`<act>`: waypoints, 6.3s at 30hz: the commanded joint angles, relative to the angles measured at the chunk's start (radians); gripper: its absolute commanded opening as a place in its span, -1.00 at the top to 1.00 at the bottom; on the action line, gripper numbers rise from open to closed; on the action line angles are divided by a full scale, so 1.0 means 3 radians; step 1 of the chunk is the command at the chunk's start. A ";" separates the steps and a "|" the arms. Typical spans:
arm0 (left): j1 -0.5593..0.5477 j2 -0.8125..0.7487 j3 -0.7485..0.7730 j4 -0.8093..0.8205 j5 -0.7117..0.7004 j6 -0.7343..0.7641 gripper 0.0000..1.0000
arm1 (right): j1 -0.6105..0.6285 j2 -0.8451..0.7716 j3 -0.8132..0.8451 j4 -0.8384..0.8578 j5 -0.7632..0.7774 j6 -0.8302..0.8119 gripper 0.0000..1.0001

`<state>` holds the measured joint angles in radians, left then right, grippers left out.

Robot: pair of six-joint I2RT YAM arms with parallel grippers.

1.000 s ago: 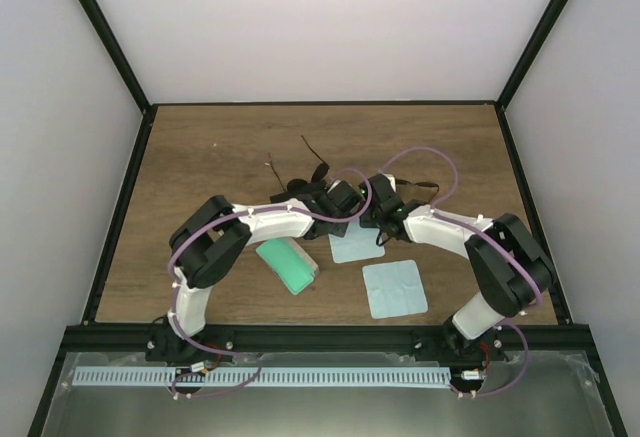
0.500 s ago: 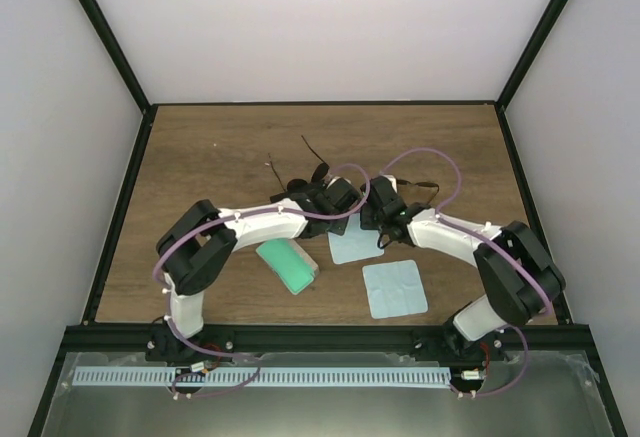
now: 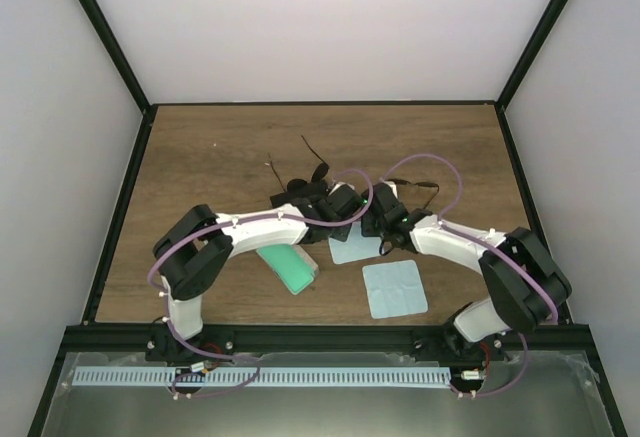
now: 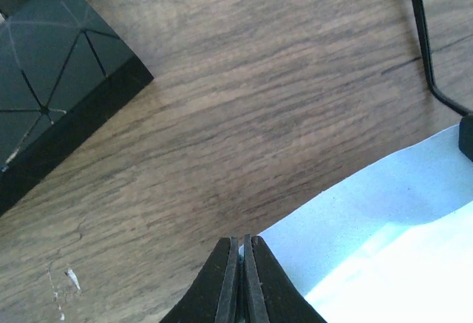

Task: Organize the sunglasses
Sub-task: Fold the glasses cleaning cloth at the center of the board.

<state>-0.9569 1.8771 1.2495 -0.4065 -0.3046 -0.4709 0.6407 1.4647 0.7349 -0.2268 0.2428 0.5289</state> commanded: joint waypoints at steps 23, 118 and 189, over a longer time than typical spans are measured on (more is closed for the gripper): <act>-0.0168 -0.0216 -0.0373 0.0129 0.0044 -0.0066 0.91 | 0.0063 -0.0375 -0.0357 -0.0058 -0.0024 0.0124 0.99; -0.0226 0.0084 -0.0526 0.0477 0.0282 -0.0086 0.74 | 0.0135 -0.0121 -0.0598 0.0656 -0.1227 -0.0004 0.68; -0.0180 0.0115 -0.0533 0.0481 0.0351 -0.0120 0.74 | 0.0187 -0.0611 -0.0440 0.0153 -0.1058 -0.0073 0.50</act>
<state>-1.0187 1.8915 1.0855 -0.2550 -0.2073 -0.4980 0.6861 1.2667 0.5426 -0.1547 -0.1417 0.5095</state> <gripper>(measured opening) 0.130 0.229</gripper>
